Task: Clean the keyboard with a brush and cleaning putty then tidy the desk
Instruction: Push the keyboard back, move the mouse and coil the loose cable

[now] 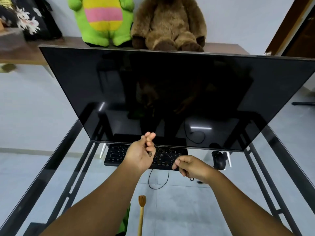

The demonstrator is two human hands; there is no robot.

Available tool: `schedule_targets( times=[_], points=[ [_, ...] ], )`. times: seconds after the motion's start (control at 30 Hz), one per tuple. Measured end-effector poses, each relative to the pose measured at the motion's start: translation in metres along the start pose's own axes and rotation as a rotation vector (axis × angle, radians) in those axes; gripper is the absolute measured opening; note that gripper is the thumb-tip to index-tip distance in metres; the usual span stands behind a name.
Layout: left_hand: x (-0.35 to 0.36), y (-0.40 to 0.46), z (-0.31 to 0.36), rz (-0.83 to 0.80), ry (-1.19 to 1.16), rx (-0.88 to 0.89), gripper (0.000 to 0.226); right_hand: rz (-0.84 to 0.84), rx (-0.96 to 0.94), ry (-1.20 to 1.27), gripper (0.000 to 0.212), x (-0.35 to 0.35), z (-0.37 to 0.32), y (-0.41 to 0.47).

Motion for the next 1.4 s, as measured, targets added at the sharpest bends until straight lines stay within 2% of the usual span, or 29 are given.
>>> schedule_targets(
  times=[0.2, 0.27, 0.37, 0.47, 0.57, 0.63, 0.7, 0.83, 0.93, 1.03, 1.1, 1.2, 1.4],
  points=[
    [-0.017, 0.01, 0.031, 0.324, 0.029, 0.329, 0.021, -0.153, 0.004, -0.11, 0.028, -0.003, -0.025, -0.014],
    [-0.025, 0.016, 0.04, 0.377, 0.058, 0.429, 0.021, -0.212, -0.002, -0.127, 0.025, -0.006, -0.037, -0.02],
    [-0.029, 0.013, 0.047, 0.417, 0.27, 0.464, 0.025, -0.275, -0.037, -0.174, 0.021, -0.013, -0.058, -0.032],
    [-0.038, 0.017, 0.048, 0.37, 0.578, 0.383, 0.023, -0.262, -0.119, -0.194, 0.017, -0.025, -0.084, -0.044],
    [-0.041, 0.025, 0.034, 0.172, 0.899, 0.122, 0.015, -0.208, -0.228, -0.127, 0.018, -0.037, -0.11, -0.052],
    [-0.035, 0.018, 0.015, 0.037, 1.008, -0.054, 0.015, -0.154, -0.262, -0.116, 0.019, -0.043, -0.123, -0.051],
    [-0.026, 0.003, -0.005, -0.087, 1.032, -0.195, 0.024, -0.072, -0.286, -0.128, 0.021, -0.046, -0.133, -0.044],
    [-0.014, -0.019, -0.025, -0.31, 0.957, -0.374, 0.029, 0.224, -0.321, -0.129, 0.016, -0.062, -0.134, -0.023],
    [-0.012, -0.027, -0.025, -0.354, 0.819, -0.396, 0.026, 0.401, -0.284, -0.123, 0.014, -0.074, -0.111, -0.001],
    [-0.007, -0.031, -0.017, -0.392, 0.627, -0.385, 0.03, 0.508, -0.186, -0.173, 0.021, -0.074, -0.08, 0.011],
    [-0.003, -0.031, -0.009, -0.392, 0.488, -0.359, 0.035, 0.473, -0.097, -0.204, 0.028, -0.067, -0.06, 0.015],
    [0.004, -0.03, 0.006, -0.375, 0.328, -0.257, 0.033, 0.294, 0.039, -0.22, 0.035, -0.044, -0.033, 0.016],
    [0.011, -0.015, 0.031, -0.214, 0.139, 0.035, 0.034, 0.061, 0.116, -0.179, 0.033, -0.013, -0.009, 0.012]
  ],
)
Point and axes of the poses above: each hand's wrist, its own y-axis towards the middle knuckle, its own x-axis out of the palm, z = x × y, the point moved 4 cm from there along y, towards the middle knuckle, and after that the axes turned 11 degrees about -z, right-handed, at the moved point
